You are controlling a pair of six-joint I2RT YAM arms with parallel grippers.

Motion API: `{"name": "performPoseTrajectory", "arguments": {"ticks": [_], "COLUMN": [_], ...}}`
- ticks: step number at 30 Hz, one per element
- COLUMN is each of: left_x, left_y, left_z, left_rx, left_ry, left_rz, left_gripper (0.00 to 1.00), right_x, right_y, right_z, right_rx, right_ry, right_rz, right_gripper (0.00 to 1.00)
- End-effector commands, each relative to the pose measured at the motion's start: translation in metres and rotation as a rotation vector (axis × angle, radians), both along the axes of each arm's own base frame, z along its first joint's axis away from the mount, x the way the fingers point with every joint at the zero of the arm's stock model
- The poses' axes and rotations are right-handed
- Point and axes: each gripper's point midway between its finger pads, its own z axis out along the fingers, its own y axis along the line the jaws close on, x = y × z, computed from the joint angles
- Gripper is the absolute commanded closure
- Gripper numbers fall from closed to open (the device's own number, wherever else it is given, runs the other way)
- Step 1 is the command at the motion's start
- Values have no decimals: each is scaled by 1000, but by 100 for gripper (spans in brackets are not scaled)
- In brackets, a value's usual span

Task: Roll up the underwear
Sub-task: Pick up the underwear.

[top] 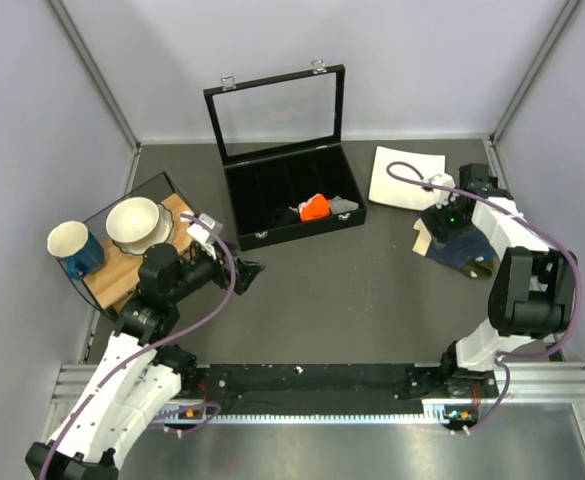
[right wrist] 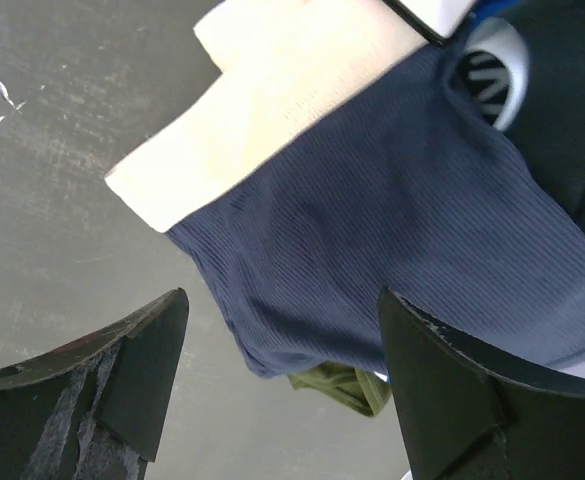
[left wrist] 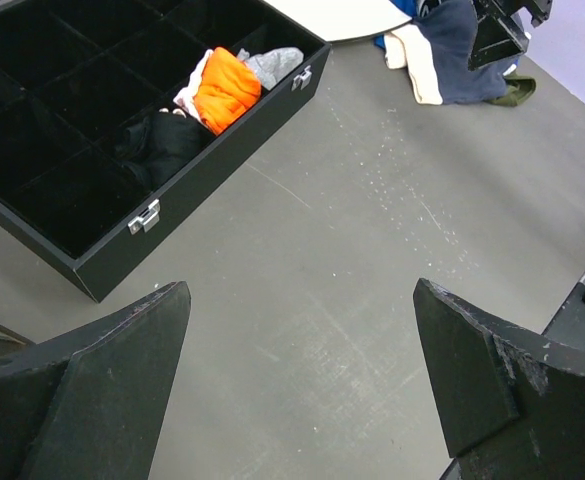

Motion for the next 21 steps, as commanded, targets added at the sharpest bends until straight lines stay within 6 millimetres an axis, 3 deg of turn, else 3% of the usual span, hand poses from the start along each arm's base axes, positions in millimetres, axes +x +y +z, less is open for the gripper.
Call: {"name": "performPoseTrajectory", "arguments": {"ticks": [1,4,14,17,18,21], "left_x": [4,5,12,13,13,12], "left_y": [1,1,-1,-1,-1,-2], "left_z": [3,-1,-15,-18,-18,-19], "left_rx": [13,20,48,54,55,56], "left_ry": [-22,-12,36,46,49,52], "left_rz": [5,7,7,6,5,-2], "left_gripper": [1,1,1,1,1,1], "right_x": [19,21,18,16,15,12], "right_y": [14,33,48,53,56,61], "right_z": [4,-12,-57,-60,-60,-49], "right_rx": [-52,-30,9,8,15,48], "right_ry": [-44,-8,101,112,112,91], "right_rz": [93,133,163,171,174,177], "right_gripper": [23,25,45,62,78,97]}}
